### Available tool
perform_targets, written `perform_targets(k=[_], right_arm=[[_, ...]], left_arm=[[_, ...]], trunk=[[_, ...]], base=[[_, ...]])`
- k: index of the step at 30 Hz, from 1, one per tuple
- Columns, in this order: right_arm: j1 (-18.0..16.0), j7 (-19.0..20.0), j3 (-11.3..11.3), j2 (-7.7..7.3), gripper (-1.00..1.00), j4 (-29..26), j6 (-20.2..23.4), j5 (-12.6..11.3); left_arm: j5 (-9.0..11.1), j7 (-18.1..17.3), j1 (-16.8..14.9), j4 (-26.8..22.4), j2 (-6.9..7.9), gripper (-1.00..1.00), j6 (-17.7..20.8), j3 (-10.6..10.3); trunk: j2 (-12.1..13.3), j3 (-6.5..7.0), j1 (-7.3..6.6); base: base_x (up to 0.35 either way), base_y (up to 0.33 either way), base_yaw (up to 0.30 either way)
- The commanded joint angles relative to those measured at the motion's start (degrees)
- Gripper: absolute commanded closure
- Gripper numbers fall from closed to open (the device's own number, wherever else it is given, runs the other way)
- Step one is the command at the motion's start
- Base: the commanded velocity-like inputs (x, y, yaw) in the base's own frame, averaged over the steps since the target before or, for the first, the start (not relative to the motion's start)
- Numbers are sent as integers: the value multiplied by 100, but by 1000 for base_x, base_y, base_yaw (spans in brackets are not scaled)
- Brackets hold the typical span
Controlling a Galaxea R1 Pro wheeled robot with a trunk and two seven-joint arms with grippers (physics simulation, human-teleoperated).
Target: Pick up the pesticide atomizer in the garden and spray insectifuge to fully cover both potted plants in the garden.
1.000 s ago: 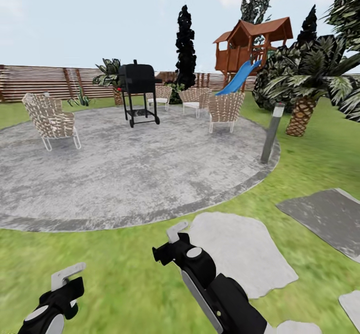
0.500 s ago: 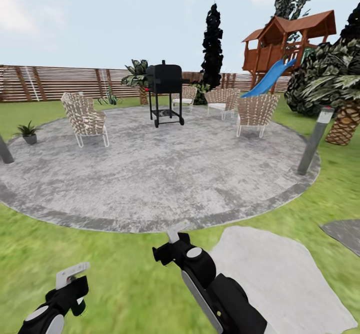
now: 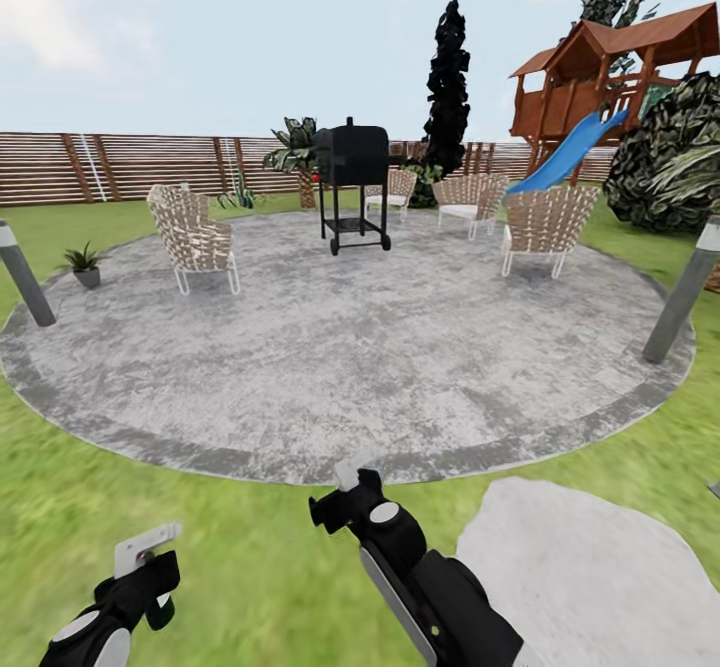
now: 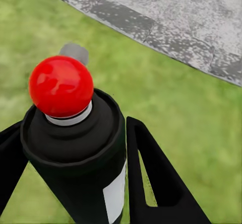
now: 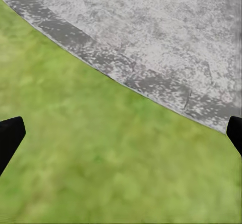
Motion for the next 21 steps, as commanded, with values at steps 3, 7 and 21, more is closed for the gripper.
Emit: perform_targets(k=[3, 7, 21], right_arm=[[-4, -2, -10, 12, -100, 97, -78, 20], [-8, 26, -7, 13, -100, 365, -415, 21], [-337, -4, -26, 90, -100, 1203, -707, -8]], left_arm=[[-2, 0, 0, 0, 0, 100, 1, 0], [-2, 0, 0, 0, -2, 100, 1, 0], [-2, -8, 0, 5, -6, 100, 20, -9]], trunk=[[0, 0, 0], [0, 0, 0], [0, 0, 0]], base=[[317, 15, 0], [319, 90, 0], [310, 134, 0]])
